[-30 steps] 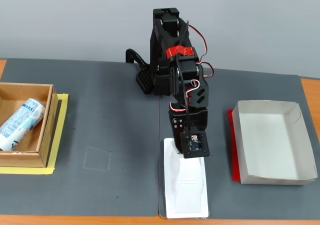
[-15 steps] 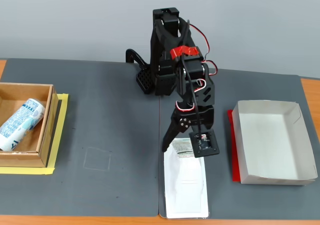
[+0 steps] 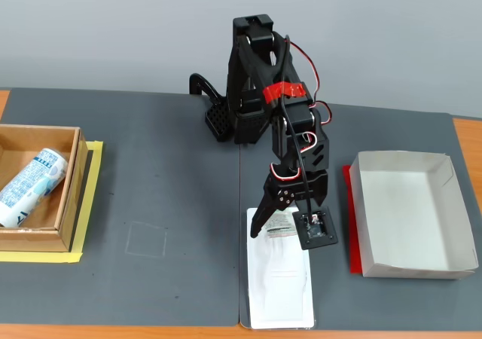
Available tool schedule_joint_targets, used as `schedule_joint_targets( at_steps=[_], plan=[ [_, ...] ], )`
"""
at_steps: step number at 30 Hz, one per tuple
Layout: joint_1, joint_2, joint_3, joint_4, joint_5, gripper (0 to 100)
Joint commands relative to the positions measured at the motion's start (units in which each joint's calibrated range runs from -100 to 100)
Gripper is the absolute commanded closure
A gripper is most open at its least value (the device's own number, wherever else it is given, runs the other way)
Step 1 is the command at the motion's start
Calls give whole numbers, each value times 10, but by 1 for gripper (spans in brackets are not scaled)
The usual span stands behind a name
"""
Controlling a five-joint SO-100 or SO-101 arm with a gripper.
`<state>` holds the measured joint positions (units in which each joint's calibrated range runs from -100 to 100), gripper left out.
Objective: Pick the sandwich and put it in the gray box
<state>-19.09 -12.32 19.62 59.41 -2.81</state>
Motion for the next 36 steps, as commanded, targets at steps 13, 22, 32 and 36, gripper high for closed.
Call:
schedule_joint_targets(
  at_steps=[13,22,32,36],
  plan=[
    [5,66,-27,-55,1,63],
    [24,88,-27,-55,1,63],
    [29,86,-20,-55,1,85],
    [31,81,-19,-54,1,98]
  ],
)
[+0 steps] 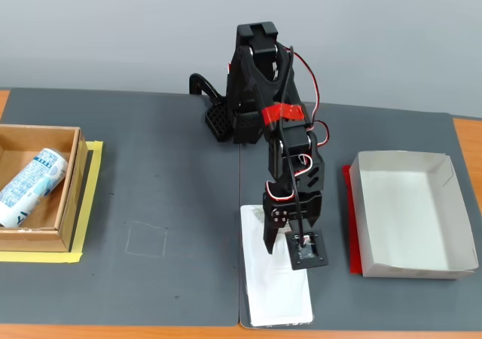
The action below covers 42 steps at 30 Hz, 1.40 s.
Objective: Pick the sandwich and put it in the gray box
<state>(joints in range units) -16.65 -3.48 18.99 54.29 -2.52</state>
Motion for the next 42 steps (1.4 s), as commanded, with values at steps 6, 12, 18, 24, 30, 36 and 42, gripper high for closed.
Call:
schedule_joint_targets(
  at_steps=[6,12,18,24,30,36,42],
  plan=[
    [11,-9,-13,0,-2,98],
    [11,-39,-13,5,-2,98],
    [10,-95,-12,5,-2,98],
    [4,-159,-13,5,-2,98],
    [-22,-228,-20,3,-2,98],
    [-79,-284,-21,-3,-2,98],
    [-154,-281,-74,-3,-3,98]
  ],
)
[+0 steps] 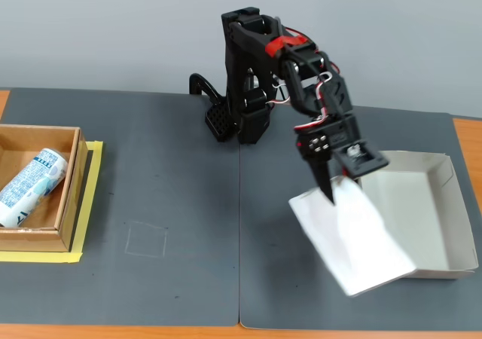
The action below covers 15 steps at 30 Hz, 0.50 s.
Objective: Pick the sandwich and put it in the gray box
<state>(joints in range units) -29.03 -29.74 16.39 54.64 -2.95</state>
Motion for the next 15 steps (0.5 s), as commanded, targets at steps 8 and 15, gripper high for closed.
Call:
schedule_joint_targets(
  at_steps=[8,15],
  plan=[
    [-101,71,-155,-7,2,98],
    [-140,177,-258,-7,2,98]
  ],
)
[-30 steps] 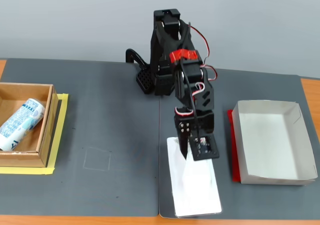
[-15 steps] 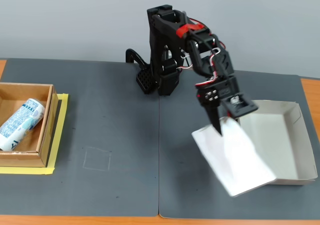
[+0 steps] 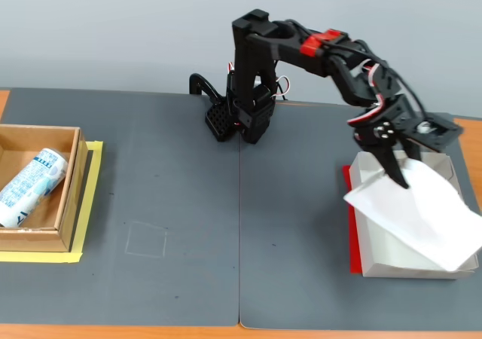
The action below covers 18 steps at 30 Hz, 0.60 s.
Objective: Pick the sandwich and put it in the gray box
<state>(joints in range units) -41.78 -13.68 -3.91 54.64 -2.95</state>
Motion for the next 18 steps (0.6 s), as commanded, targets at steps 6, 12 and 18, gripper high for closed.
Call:
schedule_joint_targets(
  at_steps=[6,12,18],
  plan=[
    [-46,83,-111,-7,-1,98],
    [-72,131,-145,-7,-2,98],
    [-86,183,-188,-7,-2,98]
  ],
)
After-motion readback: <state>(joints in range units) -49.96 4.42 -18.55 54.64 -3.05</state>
